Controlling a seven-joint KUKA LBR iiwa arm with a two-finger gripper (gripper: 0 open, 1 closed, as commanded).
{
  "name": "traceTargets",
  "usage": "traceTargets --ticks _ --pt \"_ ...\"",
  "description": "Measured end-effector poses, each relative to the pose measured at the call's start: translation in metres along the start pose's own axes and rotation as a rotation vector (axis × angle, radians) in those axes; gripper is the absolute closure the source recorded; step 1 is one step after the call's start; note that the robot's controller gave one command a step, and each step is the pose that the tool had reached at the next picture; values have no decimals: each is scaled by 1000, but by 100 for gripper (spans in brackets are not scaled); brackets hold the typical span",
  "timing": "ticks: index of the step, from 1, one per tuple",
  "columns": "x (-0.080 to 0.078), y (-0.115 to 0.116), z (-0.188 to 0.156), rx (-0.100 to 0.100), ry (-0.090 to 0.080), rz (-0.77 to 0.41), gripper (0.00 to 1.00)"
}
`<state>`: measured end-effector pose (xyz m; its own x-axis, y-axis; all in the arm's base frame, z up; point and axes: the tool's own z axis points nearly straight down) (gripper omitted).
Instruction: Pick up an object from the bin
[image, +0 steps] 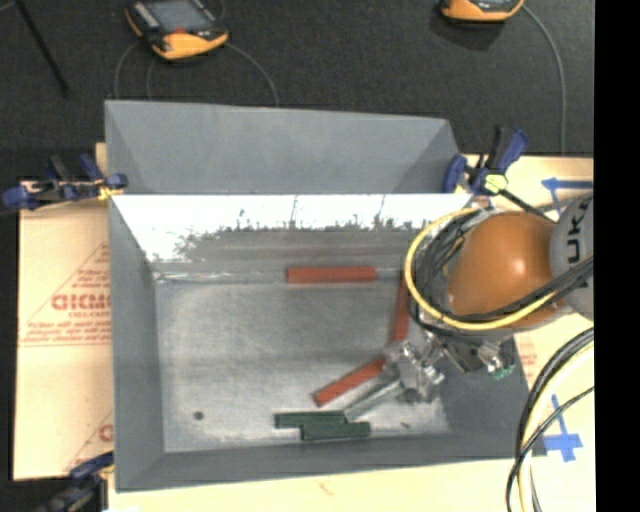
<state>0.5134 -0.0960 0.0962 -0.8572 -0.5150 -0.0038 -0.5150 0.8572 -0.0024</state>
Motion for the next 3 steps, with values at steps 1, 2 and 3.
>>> traceTargets --ticks 1,2,3 --pt "0 0 0 -1 0 2 0" --pt "0 0 0 -1 0 2 0" --pt "28 27 23 5 -10 62 100"
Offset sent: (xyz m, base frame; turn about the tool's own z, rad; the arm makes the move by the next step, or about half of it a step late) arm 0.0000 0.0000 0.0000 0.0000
